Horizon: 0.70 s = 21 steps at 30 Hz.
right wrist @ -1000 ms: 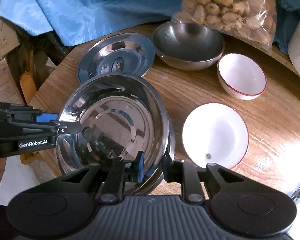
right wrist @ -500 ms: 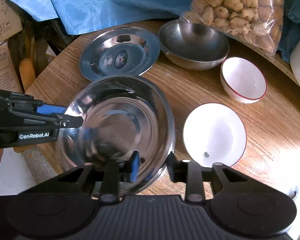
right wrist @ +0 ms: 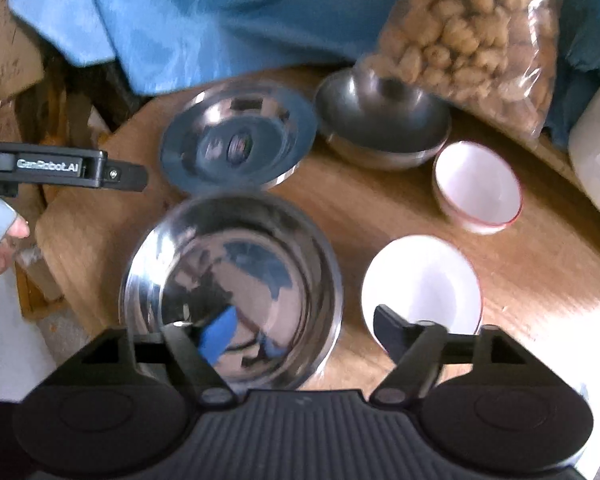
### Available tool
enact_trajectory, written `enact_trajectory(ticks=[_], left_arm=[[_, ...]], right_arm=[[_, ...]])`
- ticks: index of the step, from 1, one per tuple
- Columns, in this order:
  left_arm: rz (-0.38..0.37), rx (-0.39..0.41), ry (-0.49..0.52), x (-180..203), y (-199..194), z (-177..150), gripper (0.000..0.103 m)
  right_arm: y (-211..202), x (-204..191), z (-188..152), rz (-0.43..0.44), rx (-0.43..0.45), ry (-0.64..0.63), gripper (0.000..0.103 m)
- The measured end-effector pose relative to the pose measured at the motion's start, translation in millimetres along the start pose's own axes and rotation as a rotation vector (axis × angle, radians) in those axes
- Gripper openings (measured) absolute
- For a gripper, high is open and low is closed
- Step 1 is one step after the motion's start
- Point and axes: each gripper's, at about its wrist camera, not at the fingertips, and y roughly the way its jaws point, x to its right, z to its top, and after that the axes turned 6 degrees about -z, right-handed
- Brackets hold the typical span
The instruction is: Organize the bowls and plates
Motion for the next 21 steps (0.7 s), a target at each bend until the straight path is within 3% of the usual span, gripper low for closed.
enact_trajectory(ticks=[7, 13, 21], left_arm=[[0.035, 0.010, -0.031, -20, 14, 26, 0.102], [0.036, 0.002, -0.038, -20, 31, 43, 0.102], [0.044, 0.006, 0.052, -8, 49, 55, 0.102]], right_arm=[[-1, 6, 18, 0.045, 0.092, 0.081, 0.100], [23, 14, 42, 0.097, 0.042, 0.198, 0.102], [43, 20, 63, 0.094, 0.026, 0.287, 0.102]])
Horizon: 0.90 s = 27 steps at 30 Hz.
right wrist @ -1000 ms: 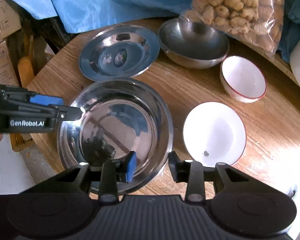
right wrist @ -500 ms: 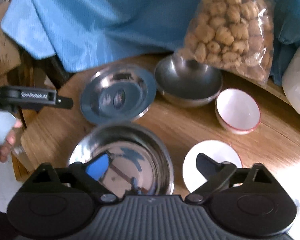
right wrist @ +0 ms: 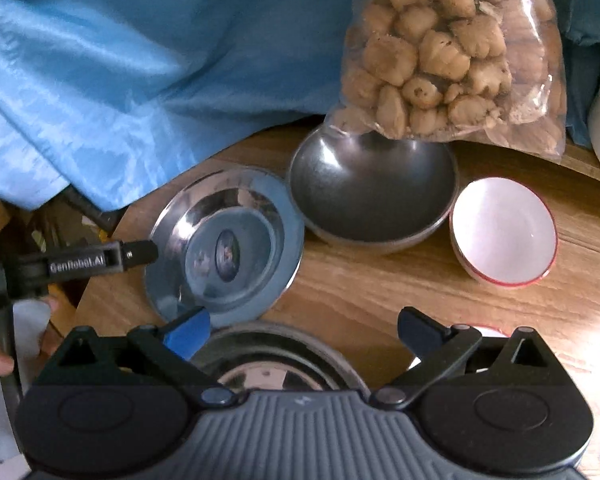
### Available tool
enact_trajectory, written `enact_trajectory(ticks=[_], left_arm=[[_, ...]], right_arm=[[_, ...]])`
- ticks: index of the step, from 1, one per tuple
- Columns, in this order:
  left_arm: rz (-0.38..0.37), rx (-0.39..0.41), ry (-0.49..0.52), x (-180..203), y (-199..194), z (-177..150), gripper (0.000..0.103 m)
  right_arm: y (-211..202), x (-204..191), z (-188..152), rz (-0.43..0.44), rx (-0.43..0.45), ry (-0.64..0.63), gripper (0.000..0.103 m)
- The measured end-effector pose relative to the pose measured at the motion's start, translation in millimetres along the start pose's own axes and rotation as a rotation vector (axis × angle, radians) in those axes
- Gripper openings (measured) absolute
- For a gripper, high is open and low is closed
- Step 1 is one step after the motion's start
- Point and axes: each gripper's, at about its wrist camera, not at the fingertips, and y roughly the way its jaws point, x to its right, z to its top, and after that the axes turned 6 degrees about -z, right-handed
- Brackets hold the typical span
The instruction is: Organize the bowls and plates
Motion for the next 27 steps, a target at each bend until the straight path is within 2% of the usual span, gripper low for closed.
enact_trajectory(ticks=[3, 5, 8, 11, 12, 16, 19, 20, 22, 24, 25, 27], left_arm=[[-0.005, -0.015, -0.006, 0, 8, 1, 0.102], [-0.013, -0.026, -0.028, -3, 11, 2, 0.102], [-0.030, 0.013, -0.032, -4, 8, 1, 0.102], [-0.055, 0.036, -0.032, -6, 6, -1, 0.102], [-0.055, 0.032, -0.044, -7, 7, -1, 0.102], [-0.075, 0.028, -0.089, -11, 9, -1, 0.097], [-0.152, 0.041, -0.135, -19, 9, -2, 0.085], [-0.177, 0.043, -0.152, -22, 9, -3, 0.081], [-0.203, 0.036, -0.168, -25, 11, -5, 0.073], [-0.221, 0.028, -0.169, -26, 13, -6, 0.052], [-0.232, 0.019, -0.170, -27, 15, -7, 0.048], [-0.252, 0.024, -0.167, -27, 17, -9, 0.033]], right_arm=[[10, -3, 4, -0.007, 0.001, 0.005, 0.098], [18, -8, 6, -0.014, -0.013, 0.003, 0.080], [25, -10, 8, -0.003, -0.029, 0.003, 0.072], [30, -12, 12, 0.033, -0.023, 0.027, 0.070], [32, -13, 13, 0.021, -0.020, 0.039, 0.070], [40, -19, 16, 0.021, -0.027, 0.041, 0.054], [44, -23, 14, 0.018, -0.024, 0.028, 0.045], [44, -24, 13, 0.018, -0.019, 0.022, 0.038], [45, -24, 10, 0.017, -0.020, 0.017, 0.030], [46, -24, 9, 0.019, -0.022, 0.012, 0.027], [47, -24, 8, 0.019, -0.018, 0.008, 0.027], [48, -23, 8, 0.025, -0.008, 0.005, 0.027]])
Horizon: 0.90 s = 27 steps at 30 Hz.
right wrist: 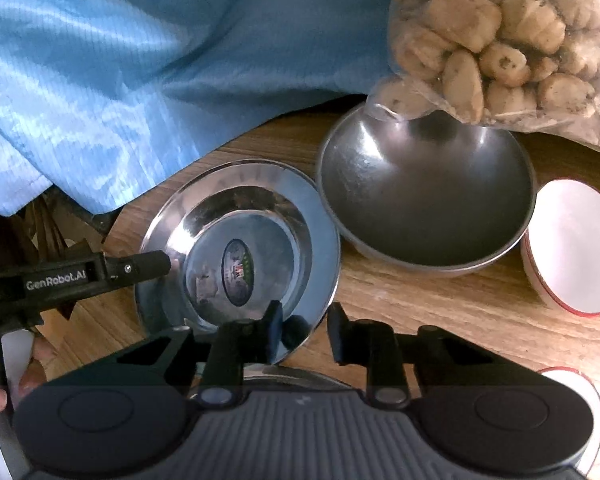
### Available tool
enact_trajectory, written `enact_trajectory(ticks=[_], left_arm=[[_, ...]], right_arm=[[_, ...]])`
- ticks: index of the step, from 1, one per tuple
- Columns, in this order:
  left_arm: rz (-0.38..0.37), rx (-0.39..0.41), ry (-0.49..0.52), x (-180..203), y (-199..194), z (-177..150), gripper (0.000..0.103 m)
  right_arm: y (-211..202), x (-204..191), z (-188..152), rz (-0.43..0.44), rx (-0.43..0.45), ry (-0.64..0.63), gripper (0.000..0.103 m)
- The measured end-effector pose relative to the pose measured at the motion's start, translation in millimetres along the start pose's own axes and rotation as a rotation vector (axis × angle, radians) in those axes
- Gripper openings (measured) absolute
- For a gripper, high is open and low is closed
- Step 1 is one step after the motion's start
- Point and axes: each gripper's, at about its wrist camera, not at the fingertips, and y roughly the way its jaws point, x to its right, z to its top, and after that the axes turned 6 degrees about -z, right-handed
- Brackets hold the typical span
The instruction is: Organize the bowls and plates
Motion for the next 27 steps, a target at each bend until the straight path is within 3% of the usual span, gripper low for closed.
enact_trajectory(ticks=[1, 3, 15, 27], left_arm=[[-0.006, 0.003, 0.002, -1, 1, -1, 0.030], [-0.024, 0.005, -0.003, -4, 1, -2, 0.016], [0.010, 0.133, 0.023, -9, -36, -6, 0.015], [-0.016, 0.196, 0.096, 28, -80, -36, 0.015]], right_arm=[[0, 1, 0, 0.007, 0.006, -0.004, 0.027], [1, 2, 1, 0.018, 0.027, -0.021, 0.025], [-10, -12, 13, 0.108, 0.112, -0.067, 0.024], [-55, 14, -15, 0.182, 0.169, -0.016, 0.024]])
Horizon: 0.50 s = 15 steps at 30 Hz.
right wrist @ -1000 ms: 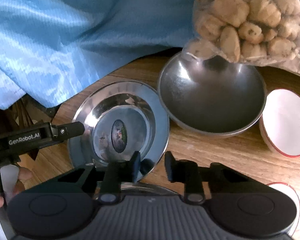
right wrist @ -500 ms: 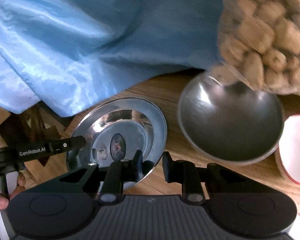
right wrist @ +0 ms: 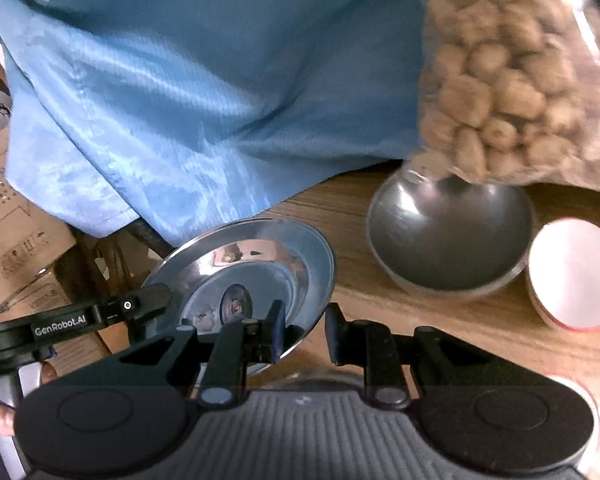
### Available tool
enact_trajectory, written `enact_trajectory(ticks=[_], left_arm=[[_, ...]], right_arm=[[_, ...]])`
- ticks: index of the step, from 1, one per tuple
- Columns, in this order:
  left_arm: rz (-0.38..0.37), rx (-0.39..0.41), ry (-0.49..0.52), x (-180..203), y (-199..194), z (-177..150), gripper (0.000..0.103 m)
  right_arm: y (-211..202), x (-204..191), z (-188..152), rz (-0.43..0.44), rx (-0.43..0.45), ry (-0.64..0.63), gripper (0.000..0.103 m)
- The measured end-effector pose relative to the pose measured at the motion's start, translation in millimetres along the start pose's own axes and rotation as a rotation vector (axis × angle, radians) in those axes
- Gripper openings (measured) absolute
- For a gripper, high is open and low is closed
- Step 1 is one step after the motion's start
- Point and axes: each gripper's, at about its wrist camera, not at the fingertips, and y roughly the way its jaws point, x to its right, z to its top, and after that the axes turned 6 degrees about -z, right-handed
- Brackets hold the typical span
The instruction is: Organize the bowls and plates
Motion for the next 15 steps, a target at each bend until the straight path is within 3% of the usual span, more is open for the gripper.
enact_trajectory(ticks=[15], left_arm=[[-0.032, -0.044, 0.093, 46, -12, -38, 0.016]], right_arm=[[-56, 34, -43, 0.000, -0.011, 0.040, 0.025]])
